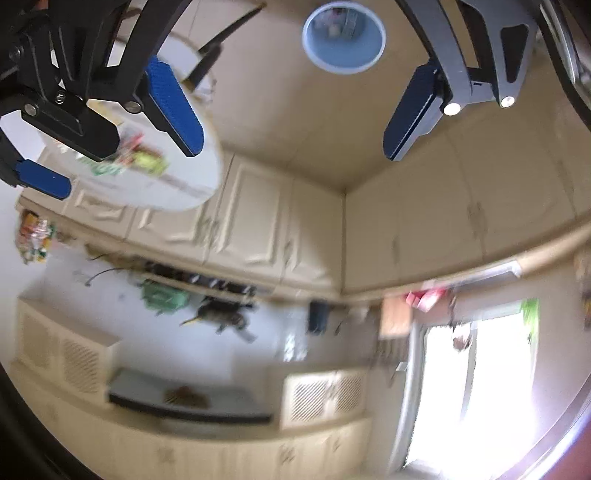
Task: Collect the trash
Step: 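Move both tools back toward the table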
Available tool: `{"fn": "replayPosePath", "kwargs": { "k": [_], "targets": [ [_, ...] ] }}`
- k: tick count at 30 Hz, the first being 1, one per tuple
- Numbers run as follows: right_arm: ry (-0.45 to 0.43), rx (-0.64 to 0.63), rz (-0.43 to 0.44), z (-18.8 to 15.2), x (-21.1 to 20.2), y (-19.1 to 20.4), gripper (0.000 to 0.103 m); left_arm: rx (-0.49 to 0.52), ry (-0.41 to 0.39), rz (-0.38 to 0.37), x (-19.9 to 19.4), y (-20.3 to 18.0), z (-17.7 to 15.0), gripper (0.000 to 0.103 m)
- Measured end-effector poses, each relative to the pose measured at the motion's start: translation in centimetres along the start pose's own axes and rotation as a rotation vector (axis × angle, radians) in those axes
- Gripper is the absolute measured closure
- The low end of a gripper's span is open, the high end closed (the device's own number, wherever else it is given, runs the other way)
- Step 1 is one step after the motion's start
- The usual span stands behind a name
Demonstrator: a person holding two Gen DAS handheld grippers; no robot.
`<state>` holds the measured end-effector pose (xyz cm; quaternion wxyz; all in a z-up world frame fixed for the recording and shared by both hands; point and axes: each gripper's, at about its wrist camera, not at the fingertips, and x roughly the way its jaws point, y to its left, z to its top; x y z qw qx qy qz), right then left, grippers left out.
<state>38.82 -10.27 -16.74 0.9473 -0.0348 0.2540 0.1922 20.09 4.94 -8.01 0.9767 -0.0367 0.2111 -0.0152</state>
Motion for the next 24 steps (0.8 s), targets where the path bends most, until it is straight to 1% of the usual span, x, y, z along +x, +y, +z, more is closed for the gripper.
{"fn": "replayPosePath", "kwargs": {
  "k": [2,3,4,5,8,10,13,16,17,20,21,23,24],
  "targets": [
    [-0.059,0.02,-0.073,0.4,-3.5,-2.2,0.0,0.034,-0.047,-0.014,-2.4,-2.2,-1.0,0.002],
    [-0.078,0.027,-0.1,0.8,-4.9,-2.8,0.0,0.048,-0.075,-0.021,-3.6,-4.1,-0.6,0.001],
    [-0.104,0.037,-0.144,0.9,-6.5,-3.8,0.0,0.051,-0.094,-0.028,-4.5,-5.1,-1.1,0.001],
    [-0.121,0.046,-0.177,1.2,-7.7,-4.7,0.0,0.057,-0.105,-0.037,-5.6,-6.0,-1.6,0.001],
    [-0.171,0.073,-0.252,1.2,-10.9,-7.1,0.0,0.091,-0.124,-0.061,-7.0,-9.0,-4.4,0.001],
    [-0.193,0.095,-0.292,1.0,-12.3,-8.4,0.0,0.105,-0.131,-0.069,-6.5,-10.4,-5.4,0.001],
    [-0.213,0.117,-0.33,0.5,-14.0,-10.2,0.0,0.125,-0.159,-0.084,-6.5,-13.1,-6.0,0.001],
    [-0.225,0.142,-0.351,-0.1,-15.0,-12.0,0.0,0.145,-0.157,-0.083,-4.8,-13.6,-6.3,0.001],
    [-0.226,0.15,-0.358,-0.3,-15.3,-12.8,0.0,0.152,-0.15,-0.088,-4.5,-14.5,-6.7,0.001],
    [-0.218,0.183,-0.381,-1.1,-15.4,-14.8,0.0,0.171,-0.112,-0.101,-2.0,-16.9,-6.0,0.001],
    [-0.215,0.191,-0.387,-1.7,-15.9,-15.5,0.0,0.181,-0.095,-0.108,-1.2,-17.6,-5.6,0.001],
    [-0.195,0.219,-0.409,-2.6,-15.7,-17.4,0.0,0.208,-0.052,-0.122,0.6,-19.1,-6.1,0.001],
    [-0.185,0.228,-0.418,-3.2,-15.6,-18.1,0.0,0.216,-0.033,-0.13,1.7,-19.5,-5.7,0.001]
  ]
}}
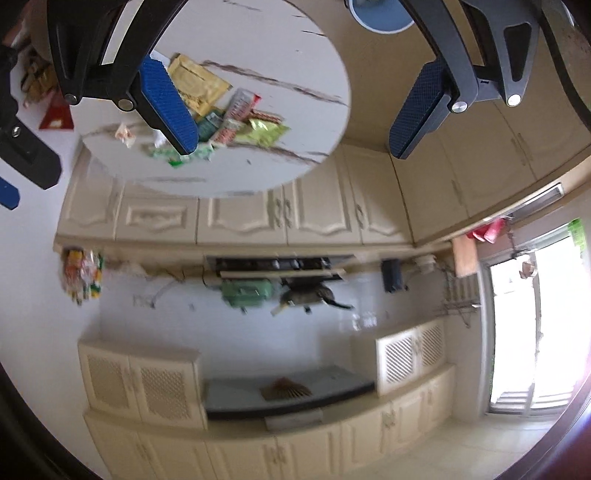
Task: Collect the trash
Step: 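Move both tools back toward the table, then grasp the red-white sauce packet with the left tool while the right tool grasps the clear plastic wrap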
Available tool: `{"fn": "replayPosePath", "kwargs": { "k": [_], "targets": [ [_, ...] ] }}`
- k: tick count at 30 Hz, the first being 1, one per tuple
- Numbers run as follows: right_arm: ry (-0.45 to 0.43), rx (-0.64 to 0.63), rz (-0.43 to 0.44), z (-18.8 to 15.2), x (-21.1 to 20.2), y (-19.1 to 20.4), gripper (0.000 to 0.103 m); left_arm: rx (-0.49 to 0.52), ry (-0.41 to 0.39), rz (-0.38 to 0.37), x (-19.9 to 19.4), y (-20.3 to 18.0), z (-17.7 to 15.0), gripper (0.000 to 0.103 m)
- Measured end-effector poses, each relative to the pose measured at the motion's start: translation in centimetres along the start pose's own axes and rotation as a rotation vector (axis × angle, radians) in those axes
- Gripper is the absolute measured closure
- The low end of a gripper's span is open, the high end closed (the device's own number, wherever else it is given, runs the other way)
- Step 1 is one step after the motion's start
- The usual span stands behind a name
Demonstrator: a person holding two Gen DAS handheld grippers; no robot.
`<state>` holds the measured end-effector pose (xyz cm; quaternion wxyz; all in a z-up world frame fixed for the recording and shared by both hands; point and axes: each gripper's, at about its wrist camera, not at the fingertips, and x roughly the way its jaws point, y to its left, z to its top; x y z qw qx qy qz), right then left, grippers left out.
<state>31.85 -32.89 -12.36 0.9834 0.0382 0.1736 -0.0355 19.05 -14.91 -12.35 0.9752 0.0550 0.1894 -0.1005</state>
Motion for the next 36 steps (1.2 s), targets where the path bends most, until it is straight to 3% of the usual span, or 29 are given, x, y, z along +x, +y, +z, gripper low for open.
{"fn": "replayPosePath", "kwargs": {
  "k": [5,10,13,18,27,30,32,35,36],
  "targets": [
    [0.116,0.048,-0.089,-2.9,3.9,-4.3,0.0,0.027,0.115,-0.053,5.8,-1.5,0.1,0.001],
    [0.242,0.092,-0.12,-5.9,8.5,-7.7,0.0,0.059,0.234,-0.073,12.5,-1.9,-0.4,0.001],
    [0.319,0.104,-0.133,-8.0,11.4,-9.0,0.0,0.06,0.288,-0.059,16.7,-0.9,0.9,0.001],
    [0.435,0.117,-0.122,-10.6,16.2,-10.3,0.0,0.059,0.363,-0.067,22.4,0.4,0.8,0.001],
    [0.555,0.124,-0.028,-11.2,23.8,-9.3,0.0,0.061,0.42,-0.106,27.9,1.1,-0.7,0.001],
    [0.595,0.14,-0.04,-11.6,25.7,-9.7,0.0,0.078,0.436,-0.128,29.3,0.7,-1.3,0.001],
    [0.612,0.154,-0.027,-11.9,26.4,-10.1,0.004,0.088,0.445,-0.141,30.3,0.3,-1.5,0.001],
    [0.606,0.173,0.02,-11.9,26.5,-10.4,0.019,0.104,0.46,-0.155,31.6,-0.3,-1.6,0.001],
    [0.598,0.177,0.033,-11.8,26.4,-10.4,0.032,0.109,0.463,-0.165,31.9,-0.6,-1.6,0.001]
  ]
}}
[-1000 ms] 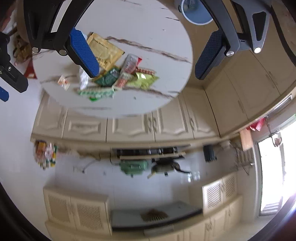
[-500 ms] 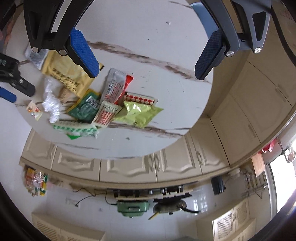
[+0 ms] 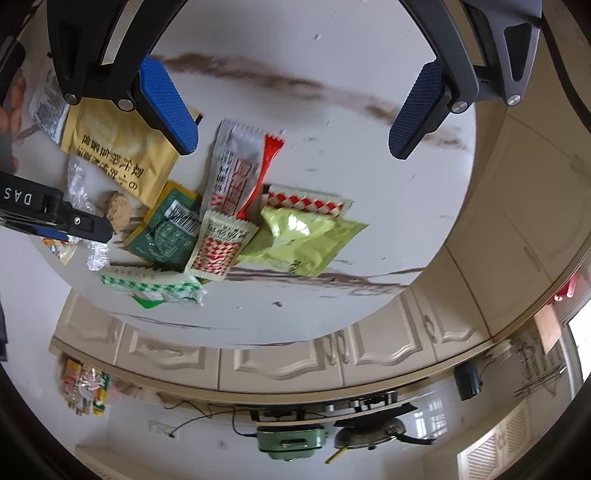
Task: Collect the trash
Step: 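Grasp the red-white sauce packet with the left tool while the right tool grasps the clear plastic wrap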
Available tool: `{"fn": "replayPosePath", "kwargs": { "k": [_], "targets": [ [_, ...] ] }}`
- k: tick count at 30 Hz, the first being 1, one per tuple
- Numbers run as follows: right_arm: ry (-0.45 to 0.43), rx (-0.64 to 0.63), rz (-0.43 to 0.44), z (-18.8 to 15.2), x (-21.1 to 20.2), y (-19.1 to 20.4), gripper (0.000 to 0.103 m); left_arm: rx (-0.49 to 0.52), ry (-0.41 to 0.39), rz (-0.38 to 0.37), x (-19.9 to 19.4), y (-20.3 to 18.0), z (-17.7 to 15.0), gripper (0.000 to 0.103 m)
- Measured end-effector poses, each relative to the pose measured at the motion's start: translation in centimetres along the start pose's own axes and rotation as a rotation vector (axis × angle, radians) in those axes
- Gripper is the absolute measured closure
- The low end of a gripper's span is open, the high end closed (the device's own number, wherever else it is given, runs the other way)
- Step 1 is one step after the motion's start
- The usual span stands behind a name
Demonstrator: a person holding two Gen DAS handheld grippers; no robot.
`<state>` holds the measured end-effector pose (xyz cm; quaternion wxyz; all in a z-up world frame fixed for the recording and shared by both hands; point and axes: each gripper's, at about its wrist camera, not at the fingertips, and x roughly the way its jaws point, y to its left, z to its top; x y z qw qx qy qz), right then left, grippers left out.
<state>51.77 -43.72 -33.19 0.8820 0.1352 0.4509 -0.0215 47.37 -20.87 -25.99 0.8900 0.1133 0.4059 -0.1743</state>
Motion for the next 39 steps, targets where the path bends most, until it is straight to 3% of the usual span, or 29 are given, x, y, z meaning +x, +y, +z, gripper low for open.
{"fn": "replayPosePath", "kwargs": {
  "k": [1,3,7,12,15,20,25,26,28,30,31,35,39],
  "targets": [
    [0.002,0.001,0.017,0.0,-0.1,-0.1,0.041,0.006,0.005,-0.008,0.4,-0.1,0.2,0.001],
    [0.011,0.007,0.053,0.2,0.0,-0.3,0.048,0.011,0.017,-0.024,1.2,-0.3,0.6,0.001],
    [0.004,0.044,0.082,-0.2,-0.4,-1.5,0.045,0.023,0.035,-0.024,2.3,-0.7,0.7,0.001],
    [0.006,0.027,0.013,0.0,-0.4,-1.9,0.044,0.01,0.038,-0.039,2.4,-0.6,0.5,0.001],
    [0.009,0.011,-0.017,0.2,-0.2,-1.7,0.064,0.013,0.05,-0.036,2.7,-0.7,0.6,0.001],
    [0.006,-0.059,-0.074,0.0,0.0,-1.0,0.074,0.014,0.061,-0.062,2.9,-0.6,0.8,0.002],
    [0.001,-0.051,-0.043,-0.5,-0.6,-1.2,0.077,0.002,0.072,-0.079,3.1,0.0,1.2,0.008],
    [0.001,-0.05,-0.033,-0.7,-0.7,-1.2,0.077,0.012,0.068,-0.087,3.1,0.1,1.3,0.012],
    [-0.005,-0.045,-0.02,-1.1,-1.0,-1.2,0.077,0.018,0.053,-0.098,2.8,0.0,1.5,0.029],
    [-0.009,-0.043,-0.017,-1.3,-1.3,-1.1,0.077,0.032,0.037,-0.121,2.5,-0.3,1.6,0.06],
    [-0.011,-0.043,-0.014,-1.4,-1.4,-1.1,0.077,0.038,0.032,-0.135,2.4,-0.4,1.6,0.066],
    [-0.021,-0.039,-0.018,-1.6,-2.1,-1.2,0.077,0.045,0.026,-0.161,2.0,-0.5,1.2,0.083],
    [-0.058,-0.048,-0.032,-1.5,-3.6,-0.9,0.078,0.026,0.021,-0.187,1.3,0.2,0.6,0.088]
  ]
}}
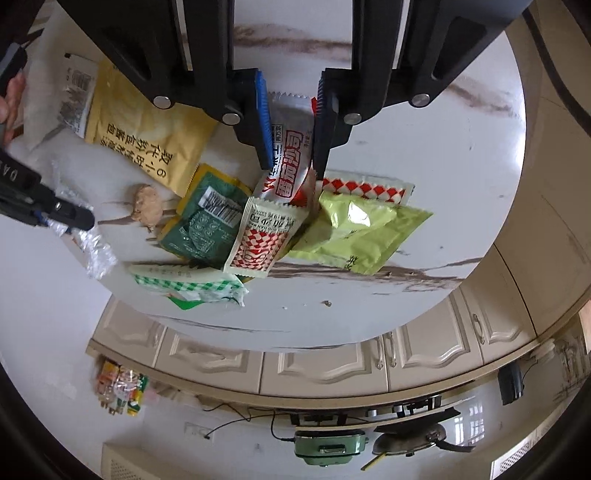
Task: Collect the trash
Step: 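Grasp the red-white sauce packet with the left tool while the right tool grasps the clear plastic wrap, then carry packet and plastic wrap over the blue bin and open both tools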
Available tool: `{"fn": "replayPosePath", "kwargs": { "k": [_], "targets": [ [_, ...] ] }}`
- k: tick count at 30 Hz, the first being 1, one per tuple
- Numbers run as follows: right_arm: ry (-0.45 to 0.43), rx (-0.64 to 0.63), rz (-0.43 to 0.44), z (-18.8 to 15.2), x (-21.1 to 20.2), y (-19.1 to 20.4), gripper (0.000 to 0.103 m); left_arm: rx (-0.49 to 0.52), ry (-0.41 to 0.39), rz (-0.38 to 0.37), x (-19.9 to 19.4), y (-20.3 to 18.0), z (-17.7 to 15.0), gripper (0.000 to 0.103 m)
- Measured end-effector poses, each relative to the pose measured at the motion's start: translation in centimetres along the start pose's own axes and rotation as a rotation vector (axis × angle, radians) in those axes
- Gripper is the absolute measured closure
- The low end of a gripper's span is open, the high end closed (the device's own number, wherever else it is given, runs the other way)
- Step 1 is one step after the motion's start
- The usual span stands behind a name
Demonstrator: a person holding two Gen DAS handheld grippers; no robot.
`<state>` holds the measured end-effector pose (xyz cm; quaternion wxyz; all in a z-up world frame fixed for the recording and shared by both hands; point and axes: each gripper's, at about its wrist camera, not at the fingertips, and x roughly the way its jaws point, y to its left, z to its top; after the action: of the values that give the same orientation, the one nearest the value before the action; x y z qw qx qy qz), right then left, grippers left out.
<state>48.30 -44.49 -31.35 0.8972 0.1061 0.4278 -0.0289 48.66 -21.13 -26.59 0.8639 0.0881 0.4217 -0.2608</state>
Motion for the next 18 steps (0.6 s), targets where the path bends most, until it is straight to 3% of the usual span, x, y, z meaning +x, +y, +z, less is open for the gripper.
{"fn": "replayPosePath", "kwargs": {
  "k": [9,18],
  "targets": [
    [-0.063,-0.044,0.025,0.4,-3.6,2.8,0.078,-0.077,-0.069,-0.051,-6.0,2.7,-2.1,0.088],
    [-0.108,-0.215,0.158,0.6,-6.3,14.2,0.078,-0.15,-0.175,0.014,-15.4,8.4,-6.4,0.088]
  ]
}}
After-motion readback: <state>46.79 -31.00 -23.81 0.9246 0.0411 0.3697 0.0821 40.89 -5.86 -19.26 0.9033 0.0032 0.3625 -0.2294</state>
